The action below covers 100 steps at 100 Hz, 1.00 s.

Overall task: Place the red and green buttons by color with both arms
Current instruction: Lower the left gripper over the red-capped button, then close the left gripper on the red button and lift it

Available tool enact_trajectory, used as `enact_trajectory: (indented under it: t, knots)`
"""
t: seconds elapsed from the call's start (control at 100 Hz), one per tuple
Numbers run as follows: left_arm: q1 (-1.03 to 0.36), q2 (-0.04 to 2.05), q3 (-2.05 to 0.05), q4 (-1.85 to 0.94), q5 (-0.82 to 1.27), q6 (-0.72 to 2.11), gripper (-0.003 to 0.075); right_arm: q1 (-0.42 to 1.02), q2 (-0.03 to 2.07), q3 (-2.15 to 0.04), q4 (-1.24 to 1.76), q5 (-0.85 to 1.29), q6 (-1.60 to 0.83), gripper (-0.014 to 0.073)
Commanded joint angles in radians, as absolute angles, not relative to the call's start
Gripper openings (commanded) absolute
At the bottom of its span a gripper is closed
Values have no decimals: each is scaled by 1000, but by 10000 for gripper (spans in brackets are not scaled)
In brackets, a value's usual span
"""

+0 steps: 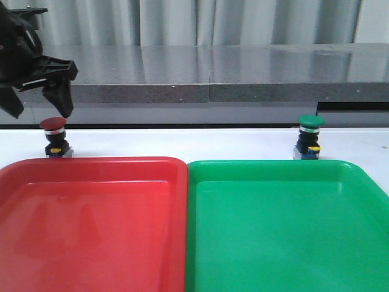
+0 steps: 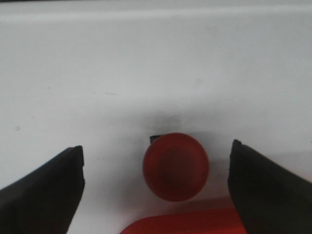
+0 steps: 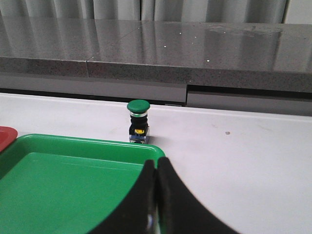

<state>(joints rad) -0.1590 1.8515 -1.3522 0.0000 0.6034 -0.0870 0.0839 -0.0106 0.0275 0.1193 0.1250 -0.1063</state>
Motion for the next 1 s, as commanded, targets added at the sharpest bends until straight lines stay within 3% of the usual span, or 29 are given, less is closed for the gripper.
enact_trajectory:
  t: [0.0, 0.68, 0.8, 0.99]
  knots:
    - [-172, 1807, -1385, 0, 550, -88, 566, 81, -31, 13, 121, 38, -110, -110]
    - [-171, 1854, -1385, 8, 546, -88, 562, 81, -31, 13, 121, 38, -110, -110]
    - [-171, 1854, -1385, 8, 546, -88, 472, 81, -31, 13, 121, 38, -110, -110]
    - [-171, 1854, -1385, 8, 545, -88, 246, 81, -31, 13, 121, 38, -110, -110]
